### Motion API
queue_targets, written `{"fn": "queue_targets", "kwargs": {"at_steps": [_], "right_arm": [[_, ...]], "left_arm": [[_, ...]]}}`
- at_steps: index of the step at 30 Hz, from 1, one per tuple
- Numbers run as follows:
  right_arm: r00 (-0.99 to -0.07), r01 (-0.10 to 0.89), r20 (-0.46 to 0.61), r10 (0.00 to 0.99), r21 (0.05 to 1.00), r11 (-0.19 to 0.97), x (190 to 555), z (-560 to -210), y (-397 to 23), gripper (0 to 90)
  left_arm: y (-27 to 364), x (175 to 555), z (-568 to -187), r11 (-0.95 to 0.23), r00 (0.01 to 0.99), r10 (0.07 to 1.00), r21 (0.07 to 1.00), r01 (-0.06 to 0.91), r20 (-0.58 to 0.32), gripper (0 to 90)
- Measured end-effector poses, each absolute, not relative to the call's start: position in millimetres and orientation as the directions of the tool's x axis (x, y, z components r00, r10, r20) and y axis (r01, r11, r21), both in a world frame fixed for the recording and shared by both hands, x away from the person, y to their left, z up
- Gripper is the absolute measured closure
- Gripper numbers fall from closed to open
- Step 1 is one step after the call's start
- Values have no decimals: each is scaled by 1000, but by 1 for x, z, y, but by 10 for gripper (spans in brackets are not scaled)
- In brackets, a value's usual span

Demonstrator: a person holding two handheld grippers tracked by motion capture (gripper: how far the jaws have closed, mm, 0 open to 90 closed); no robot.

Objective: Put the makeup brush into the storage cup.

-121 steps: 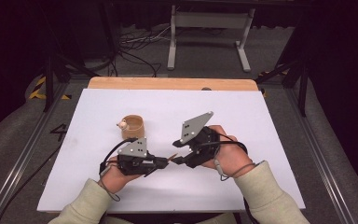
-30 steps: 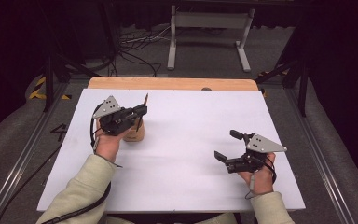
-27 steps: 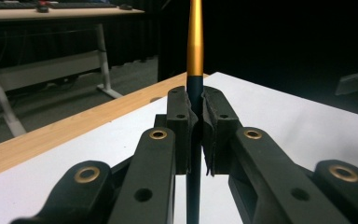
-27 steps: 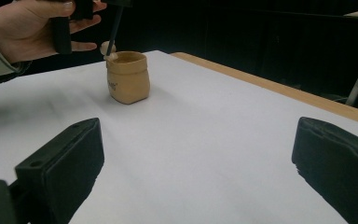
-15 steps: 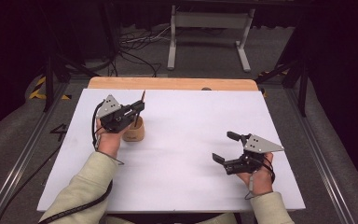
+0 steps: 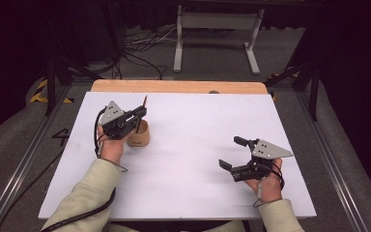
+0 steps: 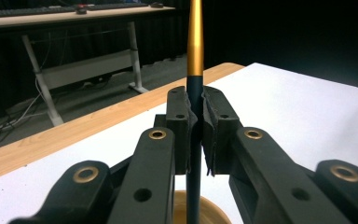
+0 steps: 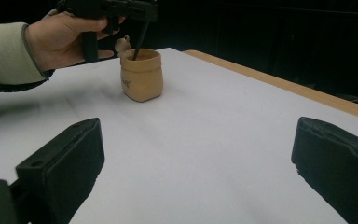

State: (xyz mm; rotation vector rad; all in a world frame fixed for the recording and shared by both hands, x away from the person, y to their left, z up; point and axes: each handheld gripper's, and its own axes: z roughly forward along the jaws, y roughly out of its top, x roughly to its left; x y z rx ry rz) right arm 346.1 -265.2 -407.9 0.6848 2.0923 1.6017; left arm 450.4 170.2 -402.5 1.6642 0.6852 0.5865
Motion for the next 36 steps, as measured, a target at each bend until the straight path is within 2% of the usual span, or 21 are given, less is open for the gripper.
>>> {"fn": "queue_targets", "kwargs": {"at_steps": [15, 33, 36], "right_arm": [[-807, 114, -38, 590, 969, 218, 343, -405, -259, 28], [-813, 136, -14, 582, 968, 213, 343, -407, -259, 28], [-813, 135, -14, 582, 968, 212, 343, -407, -259, 28]], "left_arm": [[166, 447, -415, -146, 691, 723, 981, 129, 17, 820], [159, 436, -420, -185, 691, 720, 978, 102, 64, 819], [159, 435, -420, -182, 699, 713, 978, 105, 58, 795]]}}
